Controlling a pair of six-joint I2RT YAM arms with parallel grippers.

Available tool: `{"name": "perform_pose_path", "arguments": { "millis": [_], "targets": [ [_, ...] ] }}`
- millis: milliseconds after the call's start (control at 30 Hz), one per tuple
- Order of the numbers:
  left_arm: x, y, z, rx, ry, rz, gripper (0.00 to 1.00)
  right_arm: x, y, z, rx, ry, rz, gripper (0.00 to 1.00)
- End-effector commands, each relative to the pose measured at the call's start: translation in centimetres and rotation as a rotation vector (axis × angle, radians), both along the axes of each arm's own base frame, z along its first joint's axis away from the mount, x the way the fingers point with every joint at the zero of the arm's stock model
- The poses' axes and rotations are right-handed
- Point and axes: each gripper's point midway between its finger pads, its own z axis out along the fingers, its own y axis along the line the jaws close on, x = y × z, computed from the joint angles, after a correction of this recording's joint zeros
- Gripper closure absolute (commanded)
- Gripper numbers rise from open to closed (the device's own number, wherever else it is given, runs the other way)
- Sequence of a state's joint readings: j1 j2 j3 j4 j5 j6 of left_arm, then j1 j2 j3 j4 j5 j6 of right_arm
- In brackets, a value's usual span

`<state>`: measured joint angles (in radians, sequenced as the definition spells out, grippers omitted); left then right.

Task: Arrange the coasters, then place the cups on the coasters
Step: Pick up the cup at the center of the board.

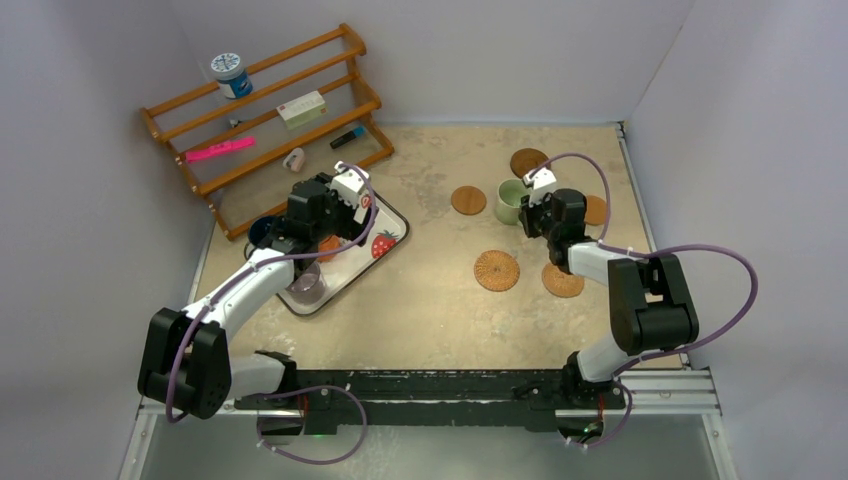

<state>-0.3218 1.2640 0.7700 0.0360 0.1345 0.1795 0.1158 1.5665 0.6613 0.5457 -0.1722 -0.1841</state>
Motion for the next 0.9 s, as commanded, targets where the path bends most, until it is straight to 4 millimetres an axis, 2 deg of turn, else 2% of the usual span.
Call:
{"name": "perform_pose_path", "arguments": {
  "millis": [0, 400, 567, 867],
  "targets": [
    [0.2, -0.1, 0.5, -0.005, -0.032, -0.020, 0.00, 0.5, 0.0, 1.7, -0.006, -0.075, 0.005, 1.00],
    [0.1, -0.2, 0.4, -0.007, -0.030, -0.025, 0.00, -0.3, -0.3, 4.4, 0.007, -0.201, -0.006, 1.00],
    [0.1, -0.3, 0.4, -0.012, -0.032, -0.024, 0.00, -0.5, -0.3, 4.9, 0.021, -0.221, -0.015, 1.00],
    [0.1, -0.2, 0.5, -0.015, -0.037, -0.021, 0.00, 0.0, -1.2, 6.4, 0.049, -0.260, -0.087, 1.00]
  ]
}}
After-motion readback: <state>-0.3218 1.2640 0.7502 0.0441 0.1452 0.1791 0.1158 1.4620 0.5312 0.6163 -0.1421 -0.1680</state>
